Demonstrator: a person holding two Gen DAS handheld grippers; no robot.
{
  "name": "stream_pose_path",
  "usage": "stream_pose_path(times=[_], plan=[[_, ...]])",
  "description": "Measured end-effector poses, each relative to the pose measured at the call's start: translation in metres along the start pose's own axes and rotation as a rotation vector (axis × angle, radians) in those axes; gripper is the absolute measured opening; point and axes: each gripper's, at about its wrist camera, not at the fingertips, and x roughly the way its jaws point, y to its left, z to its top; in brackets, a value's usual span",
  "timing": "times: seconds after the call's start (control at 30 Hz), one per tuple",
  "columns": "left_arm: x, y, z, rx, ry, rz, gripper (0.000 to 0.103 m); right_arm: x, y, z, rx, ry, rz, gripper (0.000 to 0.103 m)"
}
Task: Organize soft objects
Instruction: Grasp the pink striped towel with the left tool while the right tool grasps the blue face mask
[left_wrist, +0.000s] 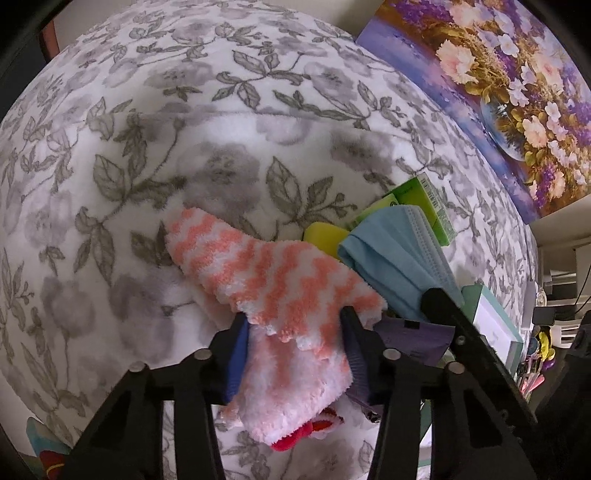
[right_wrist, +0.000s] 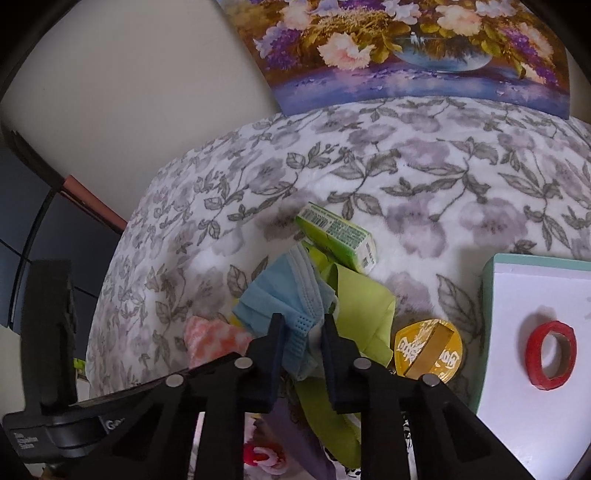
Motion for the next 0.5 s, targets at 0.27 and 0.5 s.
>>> stream_pose_path(times=[0.27,0.5], plan=[[-0.012,0.005,0.001,-0.023,-0.048,-0.040,0.018,-0.003,-0.001,0.000,0.011,-0.010,0.018,0.010],[-0.027,0.002,0.001,-0.015,-0.100,-0.061,0.014,-0.017,0.004,0.004,0.006,-0.037,0.044,0.008]])
